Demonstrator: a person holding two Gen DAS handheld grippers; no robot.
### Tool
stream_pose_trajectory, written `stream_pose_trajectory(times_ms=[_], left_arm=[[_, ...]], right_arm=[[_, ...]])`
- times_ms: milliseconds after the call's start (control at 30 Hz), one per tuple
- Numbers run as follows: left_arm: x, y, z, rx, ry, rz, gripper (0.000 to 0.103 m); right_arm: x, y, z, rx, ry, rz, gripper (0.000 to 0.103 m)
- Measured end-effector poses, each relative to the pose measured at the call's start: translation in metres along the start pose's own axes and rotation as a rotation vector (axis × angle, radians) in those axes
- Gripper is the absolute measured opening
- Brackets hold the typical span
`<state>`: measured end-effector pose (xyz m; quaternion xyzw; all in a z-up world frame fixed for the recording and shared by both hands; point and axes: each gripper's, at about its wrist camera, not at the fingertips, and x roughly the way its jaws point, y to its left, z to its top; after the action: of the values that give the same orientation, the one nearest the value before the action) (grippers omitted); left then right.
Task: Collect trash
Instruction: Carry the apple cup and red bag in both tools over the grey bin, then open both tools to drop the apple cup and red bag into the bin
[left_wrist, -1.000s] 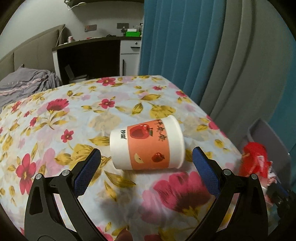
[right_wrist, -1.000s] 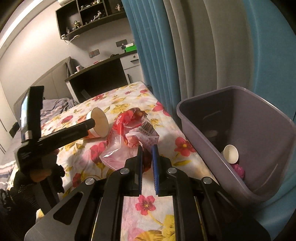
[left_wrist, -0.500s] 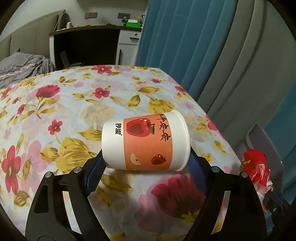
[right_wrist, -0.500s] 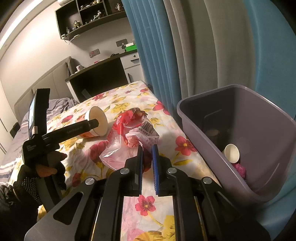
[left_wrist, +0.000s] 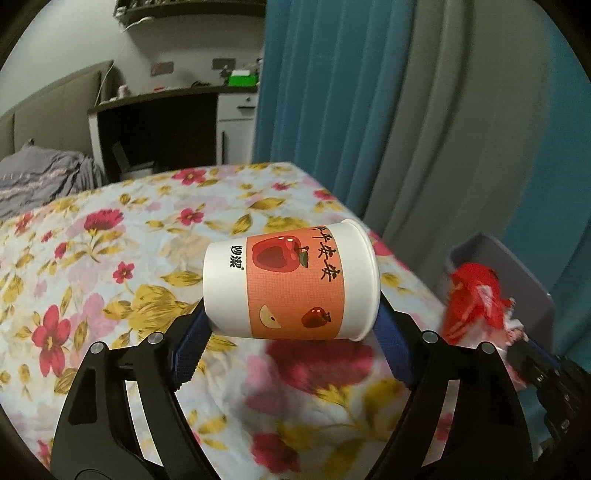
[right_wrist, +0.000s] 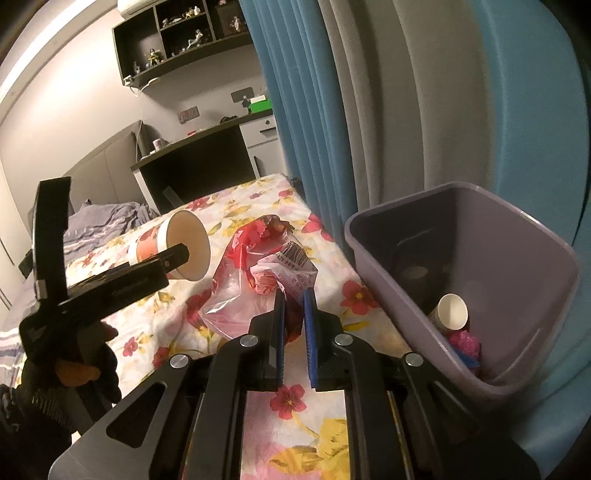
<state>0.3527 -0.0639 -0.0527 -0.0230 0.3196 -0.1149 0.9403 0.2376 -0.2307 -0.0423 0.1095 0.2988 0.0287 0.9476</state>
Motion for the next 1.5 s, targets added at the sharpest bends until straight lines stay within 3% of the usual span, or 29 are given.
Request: stream_pose_trajectory(times_ms=[300,533,900,1233,1267,1400,1500], left_arm=[[-0.044,-0.041,0.004,0.055,-0.055,-0.074,0.08],[-0.059,-0.085,0.01,0.087,-0.079,-0.157,0.08],[-0.038,-0.163,0.01,0.129,-0.056,-0.262,0.08],[0.006,-0.205,0.005,0.135,0.032,-0.337,0.08],[0.009,-0.206,0.005,0.131,0.039,-0.348,0.08],[0.019,-0.211,0.003,0.124,0.078,-0.385,0.083],[0.017,-0.212,-0.002,0.143,0.059,-0.351,0.089]], right_arm=[[-0.033,-0.017,0.005,0.014,-0.043,-0.031,0.011],[-0.053,-0.056,0.01,0.045,-0.072,-0.104,0.011],[-0.044,-0.109,0.013,0.067,-0.06,-0.208,0.011],[-0.026,-0.136,0.008,0.097,-0.019,-0.202,0.014],[-0.026,-0.137,0.007,0.099,-0.017,-0.201,0.016],[-0.024,-0.144,0.004,0.112,-0.004,-0.202,0.042],[-0.023,-0.148,0.001,0.115,0.002,-0.212,0.046]])
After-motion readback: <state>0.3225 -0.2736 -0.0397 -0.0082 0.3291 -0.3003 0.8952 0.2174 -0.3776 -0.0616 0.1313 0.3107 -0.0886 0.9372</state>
